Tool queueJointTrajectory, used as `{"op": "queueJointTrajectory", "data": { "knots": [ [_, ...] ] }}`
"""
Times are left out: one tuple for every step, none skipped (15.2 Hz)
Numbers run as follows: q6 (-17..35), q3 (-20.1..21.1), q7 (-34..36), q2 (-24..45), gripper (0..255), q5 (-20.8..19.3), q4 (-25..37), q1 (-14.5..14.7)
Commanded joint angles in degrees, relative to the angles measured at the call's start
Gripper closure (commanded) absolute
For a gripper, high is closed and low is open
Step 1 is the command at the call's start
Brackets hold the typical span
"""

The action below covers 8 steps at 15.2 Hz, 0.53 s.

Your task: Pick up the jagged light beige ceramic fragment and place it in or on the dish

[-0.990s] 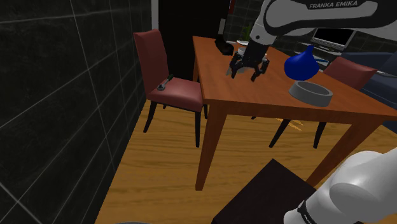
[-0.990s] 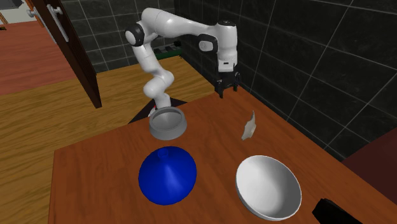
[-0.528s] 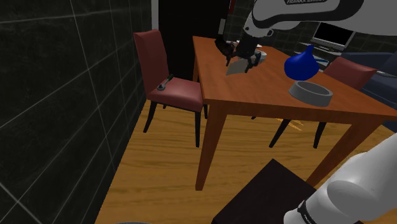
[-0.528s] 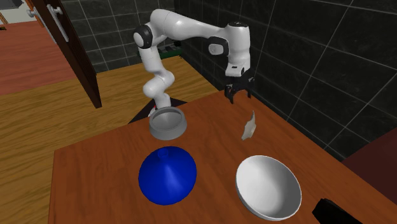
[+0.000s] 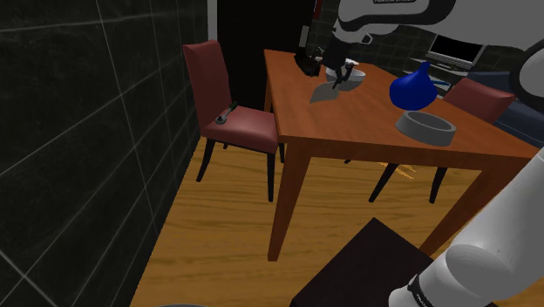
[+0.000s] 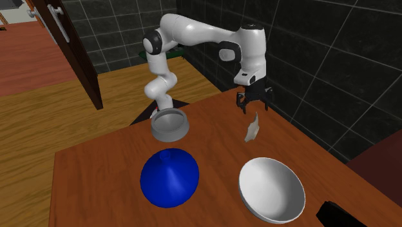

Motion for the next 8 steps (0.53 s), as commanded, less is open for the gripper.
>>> {"op": "queueJointTrajectory", "data": {
  "knots": [
    [1.0, -0.2, 0.5, 1.0, 0, 0.1, 0.2, -0.2],
    [1.6, -0.2, 0.5, 1.2, 0, 0.1, -0.3, -0.2],
    [2.3, -0.2, 0.5, 1.4, 0, 0.1, -0.8, -0.2],
    [3.0, -0.2, 0.5, 1.6, 0, 0.1, -1.3, -0.2],
    [3.7, -0.2, 0.5, 1.8, 0, 0.1, -1.7, -0.2],
    [4.8, -0.2, 0.5, 2.2, 0, 0.1, -2.4, -0.2],
    [4.8, -0.2, 0.5, 2.2, 0, 0.1, -2.4, -0.2],
    [4.8, -0.2, 0.5, 2.2, 0, 0.1, -2.4, -0.2]
  ]
}}
